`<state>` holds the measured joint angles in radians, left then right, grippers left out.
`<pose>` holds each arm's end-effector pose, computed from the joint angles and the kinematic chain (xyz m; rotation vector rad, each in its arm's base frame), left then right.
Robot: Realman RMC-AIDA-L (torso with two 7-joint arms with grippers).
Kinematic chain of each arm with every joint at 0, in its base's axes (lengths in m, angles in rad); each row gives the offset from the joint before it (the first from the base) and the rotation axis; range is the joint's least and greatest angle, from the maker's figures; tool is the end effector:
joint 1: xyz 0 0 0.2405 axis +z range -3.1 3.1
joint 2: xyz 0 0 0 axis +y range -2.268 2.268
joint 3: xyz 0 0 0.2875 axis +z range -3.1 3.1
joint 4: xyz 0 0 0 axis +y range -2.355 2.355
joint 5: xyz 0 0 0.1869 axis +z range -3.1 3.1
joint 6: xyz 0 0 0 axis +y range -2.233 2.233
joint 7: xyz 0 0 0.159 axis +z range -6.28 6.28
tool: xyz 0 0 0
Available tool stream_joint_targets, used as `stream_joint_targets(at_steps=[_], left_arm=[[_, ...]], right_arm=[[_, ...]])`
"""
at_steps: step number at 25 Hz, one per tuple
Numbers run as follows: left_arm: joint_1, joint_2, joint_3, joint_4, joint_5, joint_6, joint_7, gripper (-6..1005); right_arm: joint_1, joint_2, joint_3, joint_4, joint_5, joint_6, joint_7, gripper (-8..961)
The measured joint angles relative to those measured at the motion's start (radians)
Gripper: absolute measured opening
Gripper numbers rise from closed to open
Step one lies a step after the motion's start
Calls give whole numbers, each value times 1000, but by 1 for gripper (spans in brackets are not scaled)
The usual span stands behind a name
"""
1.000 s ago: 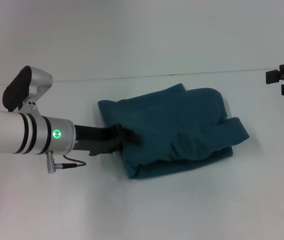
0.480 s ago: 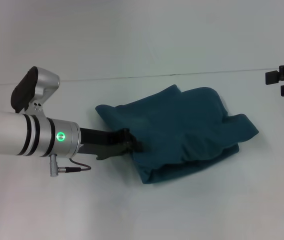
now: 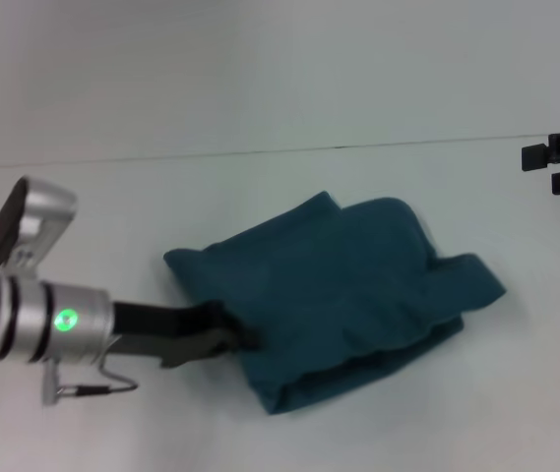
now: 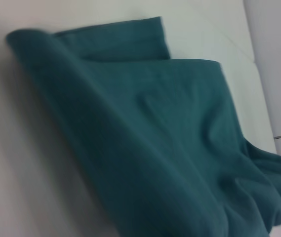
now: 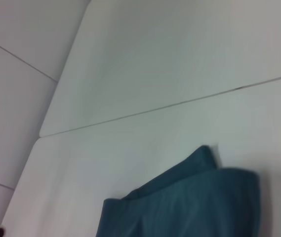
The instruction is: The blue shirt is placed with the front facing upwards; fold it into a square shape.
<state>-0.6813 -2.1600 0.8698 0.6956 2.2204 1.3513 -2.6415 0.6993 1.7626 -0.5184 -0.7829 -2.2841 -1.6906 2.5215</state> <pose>-0.2292 0.3572 -0.0882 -2.2623 -2.0684 -0.4010 0.2761 0.3970 0.1296 -2.2106 1.7374 0.4914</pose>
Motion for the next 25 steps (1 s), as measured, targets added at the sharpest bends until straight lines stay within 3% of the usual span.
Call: stream_joint_targets(at_steps=[5, 10, 18, 25], left_arm=[[60, 32, -46, 16, 10, 13, 0, 73], [43, 78, -160, 16, 80, 15, 7, 82], [24, 88, -183, 16, 113, 19, 12, 96], [48, 101, -214, 105, 139, 71, 6, 109]], right_arm=[[1, 0, -5, 20, 0, 16, -11, 914], [-1, -1, -4, 29, -1, 21, -28, 914], [-1, 2, -5, 31, -6, 16, -30, 915], [-1, 2, -7, 31, -5, 15, -30, 915]])
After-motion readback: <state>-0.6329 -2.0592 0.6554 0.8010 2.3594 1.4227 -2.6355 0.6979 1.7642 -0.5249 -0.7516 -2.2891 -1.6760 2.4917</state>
